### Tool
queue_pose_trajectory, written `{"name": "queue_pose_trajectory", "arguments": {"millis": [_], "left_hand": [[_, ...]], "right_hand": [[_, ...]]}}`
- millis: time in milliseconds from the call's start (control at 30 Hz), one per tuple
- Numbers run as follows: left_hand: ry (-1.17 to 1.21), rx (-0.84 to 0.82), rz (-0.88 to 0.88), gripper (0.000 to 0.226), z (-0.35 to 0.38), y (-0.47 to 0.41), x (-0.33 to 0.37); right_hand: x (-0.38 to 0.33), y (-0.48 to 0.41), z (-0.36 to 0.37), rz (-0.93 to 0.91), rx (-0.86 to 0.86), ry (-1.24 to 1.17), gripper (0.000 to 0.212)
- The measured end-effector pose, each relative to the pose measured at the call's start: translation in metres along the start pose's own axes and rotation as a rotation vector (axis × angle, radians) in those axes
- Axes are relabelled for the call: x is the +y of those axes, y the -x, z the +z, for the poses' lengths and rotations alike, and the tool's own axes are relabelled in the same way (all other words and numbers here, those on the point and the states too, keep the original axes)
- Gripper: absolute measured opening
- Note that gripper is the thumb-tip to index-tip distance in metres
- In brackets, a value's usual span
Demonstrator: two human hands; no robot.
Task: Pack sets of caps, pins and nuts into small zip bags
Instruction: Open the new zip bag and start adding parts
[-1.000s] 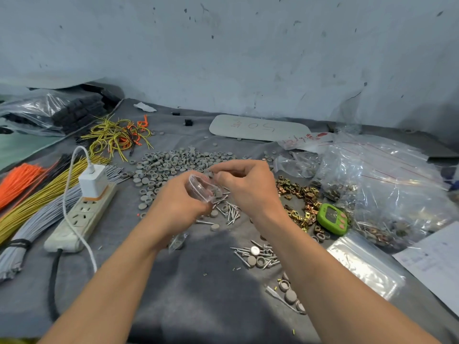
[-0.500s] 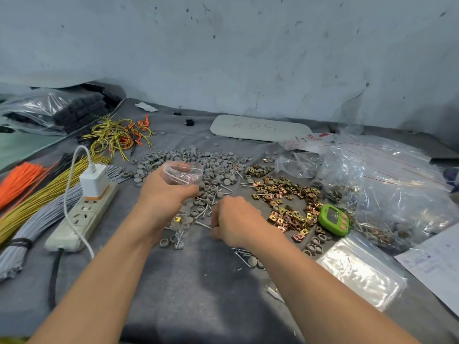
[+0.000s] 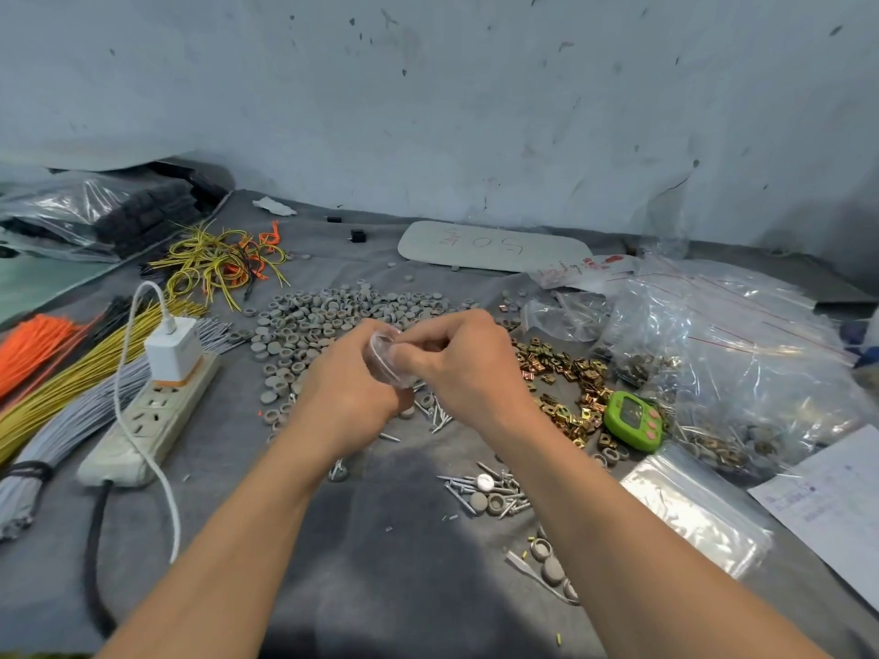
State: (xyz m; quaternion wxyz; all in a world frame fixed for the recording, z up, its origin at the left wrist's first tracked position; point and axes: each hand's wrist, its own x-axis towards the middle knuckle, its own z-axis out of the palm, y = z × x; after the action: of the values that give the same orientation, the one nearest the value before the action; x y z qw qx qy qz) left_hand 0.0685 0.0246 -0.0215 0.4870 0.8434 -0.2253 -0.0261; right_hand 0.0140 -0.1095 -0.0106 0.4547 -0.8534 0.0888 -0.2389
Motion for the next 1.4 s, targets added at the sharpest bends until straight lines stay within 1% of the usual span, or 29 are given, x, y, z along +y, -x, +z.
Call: {"name": "queue_pose_trajectory", "arguments": {"millis": [67,133,200,233,267,300,400,467,533,667,733,767,833,867,933,1000,1033,1100,1200,1267,1333,1400], "left_hand": [[0.009,-0.004,-0.002,0.058,0.001,0.001,0.0],[0.027,0.009,-0.006,0.054,-0.001,0.0,-0.002],[0.06,0.028,-0.012,0.046,-0.004,-0.001,-0.004],[0.083,0.043,-0.021,0.044,-0.005,-0.001,-0.006],[0.114,0.058,-0.033,0.043,-0.007,-0.002,-0.007],[0.154,0.069,-0.05,0.042,-0.008,-0.003,-0.008],[0.291,0.102,-0.105,0.044,-0.012,-0.006,-0.01],[0.343,0.122,-0.119,0.044,-0.014,-0.008,-0.011],[0.367,0.13,-0.115,0.044,-0.014,-0.009,-0.013],[0.373,0.121,-0.113,0.045,-0.015,-0.01,-0.016],[0.367,0.122,-0.117,0.045,-0.015,-0.01,-0.016],[0.357,0.125,-0.119,0.045,-0.015,-0.01,-0.017],[0.328,0.119,-0.115,0.045,-0.014,-0.01,-0.017],[0.313,0.107,-0.11,0.044,-0.014,-0.009,-0.017],[0.27,0.083,-0.107,0.042,-0.011,-0.008,-0.016],[0.227,0.068,-0.104,0.041,-0.008,-0.007,-0.013],[0.211,0.057,-0.101,0.042,-0.007,-0.006,-0.011],[0.195,0.023,-0.09,0.045,-0.006,-0.006,-0.007],[0.181,0.001,-0.066,0.048,-0.004,-0.005,-0.005],[0.181,-0.002,-0.059,0.05,-0.004,-0.004,-0.005],[0.179,0.007,-0.048,0.049,-0.005,-0.004,-0.005],[0.185,0.035,-0.045,0.046,-0.007,-0.005,-0.007]], "right_hand": [[0.002,-0.001,0.003,0.021,-0.013,0.036,0.005],[0.003,-0.003,0.001,0.051,0.016,-0.041,0.006],[0.006,-0.006,-0.003,0.102,0.121,-0.137,0.013],[0.008,-0.008,-0.004,0.136,0.174,-0.149,0.017],[0.012,-0.009,-0.004,0.168,0.192,-0.116,0.019],[0.015,-0.01,-0.002,0.202,0.162,-0.049,0.017],[0.027,-0.007,0.013,0.273,-0.089,0.286,0.009],[0.032,-0.002,0.026,0.253,-0.189,0.501,0.011],[0.035,0.001,0.034,0.212,-0.196,0.573,0.014],[0.041,0.001,0.039,0.19,-0.179,0.618,0.009],[0.042,0.0,0.04,0.214,-0.169,0.599,0.012],[0.043,-0.002,0.038,0.242,-0.162,0.553,0.014],[0.042,-0.007,0.03,0.291,-0.106,0.355,0.02],[0.038,-0.01,0.024,0.282,-0.049,0.238,0.022],[0.024,-0.013,0.011,0.197,0.094,0.041,0.024],[0.007,-0.012,0.002,0.083,0.186,-0.099,0.02],[-0.001,-0.01,0.0,0.039,0.19,-0.125,0.015],[-0.009,-0.008,0.001,-0.007,0.144,-0.074,0.008],[-0.009,-0.004,0.009,-0.009,0.053,0.027,0.005],[-0.009,-0.004,0.011,-0.008,0.03,0.049,0.008],[-0.009,-0.006,0.01,-0.011,0.066,0.026,0.008],[-0.006,-0.009,0.004,-0.003,0.154,-0.009,0.007]]}}
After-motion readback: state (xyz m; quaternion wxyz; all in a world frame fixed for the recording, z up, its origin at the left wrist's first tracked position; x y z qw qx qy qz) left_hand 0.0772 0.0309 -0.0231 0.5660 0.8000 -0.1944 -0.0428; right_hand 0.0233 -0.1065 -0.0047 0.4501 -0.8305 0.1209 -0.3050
